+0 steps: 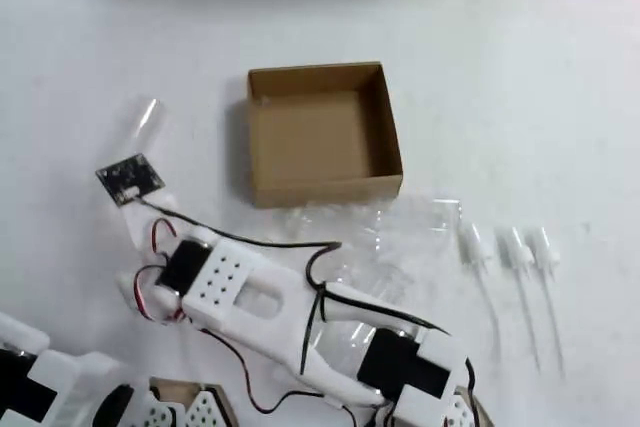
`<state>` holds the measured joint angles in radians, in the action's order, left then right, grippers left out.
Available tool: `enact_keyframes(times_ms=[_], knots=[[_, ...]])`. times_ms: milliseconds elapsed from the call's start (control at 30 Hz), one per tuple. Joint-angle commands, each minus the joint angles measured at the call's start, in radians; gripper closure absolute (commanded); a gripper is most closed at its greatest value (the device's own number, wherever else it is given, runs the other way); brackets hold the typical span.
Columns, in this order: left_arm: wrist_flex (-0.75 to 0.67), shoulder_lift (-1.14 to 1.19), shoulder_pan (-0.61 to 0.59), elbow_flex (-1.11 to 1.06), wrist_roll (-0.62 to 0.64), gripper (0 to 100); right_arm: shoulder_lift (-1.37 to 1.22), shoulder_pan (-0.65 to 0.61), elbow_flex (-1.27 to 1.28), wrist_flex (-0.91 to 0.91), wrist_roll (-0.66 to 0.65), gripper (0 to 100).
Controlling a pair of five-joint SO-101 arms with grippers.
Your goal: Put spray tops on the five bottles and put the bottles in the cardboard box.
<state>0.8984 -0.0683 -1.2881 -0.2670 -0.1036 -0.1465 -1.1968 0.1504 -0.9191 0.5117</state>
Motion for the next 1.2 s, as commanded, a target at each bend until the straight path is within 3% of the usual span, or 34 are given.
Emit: enact_keyframes(times_ms=[0,167,333,600,967,1167], knots=[[-0.028,-0.004,-0.002,0.061,-0.009,92,0.008,-0.01,0.014,0.076,0.005,93.7],[-0.044,-0.004,-0.002,0.061,-0.009,92,-0.028,-0.008,0.014,0.094,0.0,93.0],[-0.049,-0.005,-0.004,0.061,-0.009,92,-0.07,-0.01,0.014,0.099,0.0,81.6],[-0.066,-0.005,-0.002,0.06,-0.009,92,-0.142,-0.01,-0.044,0.116,-0.002,84.8],[-0.071,-0.004,-0.004,0.049,-0.011,92,0.022,-0.008,-0.038,0.045,-0.002,85.0],[-0.071,-0.004,-0.004,0.051,-0.011,92,0.065,-0.019,0.046,0.156,-0.002,85.0]])
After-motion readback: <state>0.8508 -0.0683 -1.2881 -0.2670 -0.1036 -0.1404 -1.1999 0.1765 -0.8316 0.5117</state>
